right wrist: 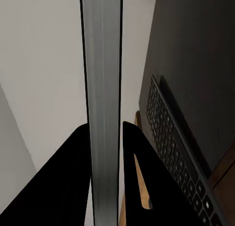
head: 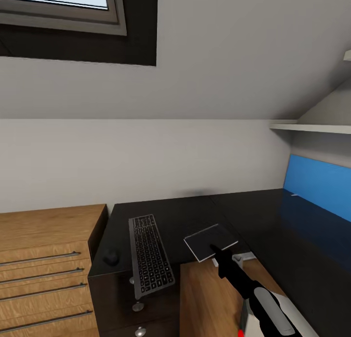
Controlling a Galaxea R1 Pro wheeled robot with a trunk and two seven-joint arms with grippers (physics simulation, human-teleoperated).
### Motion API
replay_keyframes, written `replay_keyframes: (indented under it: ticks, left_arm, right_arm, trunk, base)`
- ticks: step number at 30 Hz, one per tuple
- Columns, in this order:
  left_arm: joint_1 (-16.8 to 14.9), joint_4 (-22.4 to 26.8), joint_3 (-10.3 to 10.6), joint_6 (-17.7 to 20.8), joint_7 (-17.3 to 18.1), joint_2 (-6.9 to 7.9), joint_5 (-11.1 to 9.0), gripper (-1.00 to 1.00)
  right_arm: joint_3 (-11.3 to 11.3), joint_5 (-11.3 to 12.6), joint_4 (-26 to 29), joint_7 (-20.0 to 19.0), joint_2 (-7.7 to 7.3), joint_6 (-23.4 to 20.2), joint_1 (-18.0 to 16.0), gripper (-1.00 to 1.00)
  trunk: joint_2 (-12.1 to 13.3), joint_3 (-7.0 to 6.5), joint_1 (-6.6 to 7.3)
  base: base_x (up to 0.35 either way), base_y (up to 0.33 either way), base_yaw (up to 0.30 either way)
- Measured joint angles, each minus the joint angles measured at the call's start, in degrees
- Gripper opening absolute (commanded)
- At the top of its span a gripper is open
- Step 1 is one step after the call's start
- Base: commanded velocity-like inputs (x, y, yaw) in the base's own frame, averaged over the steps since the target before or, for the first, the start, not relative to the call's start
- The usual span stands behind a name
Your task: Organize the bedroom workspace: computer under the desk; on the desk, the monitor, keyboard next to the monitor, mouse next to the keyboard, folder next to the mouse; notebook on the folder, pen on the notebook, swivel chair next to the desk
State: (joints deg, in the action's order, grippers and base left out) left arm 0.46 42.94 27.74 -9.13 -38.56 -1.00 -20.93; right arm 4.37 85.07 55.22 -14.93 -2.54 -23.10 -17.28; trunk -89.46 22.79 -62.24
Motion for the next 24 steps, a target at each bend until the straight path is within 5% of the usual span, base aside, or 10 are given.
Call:
replay_keyframes:
  ticks: [24]
  left_arm:
    - [0.0,1.5,0.2,-2.5,0.0,-0.32,0.0,1.00]
  right_arm:
    - [-0.2,-0.3,-2.5,-0.3,0.38,-0.6,-0.1,-1.00]
  trunk:
    - [0.0,0.00,0.00]
  base:
    - [0.000,0.000,0.000]
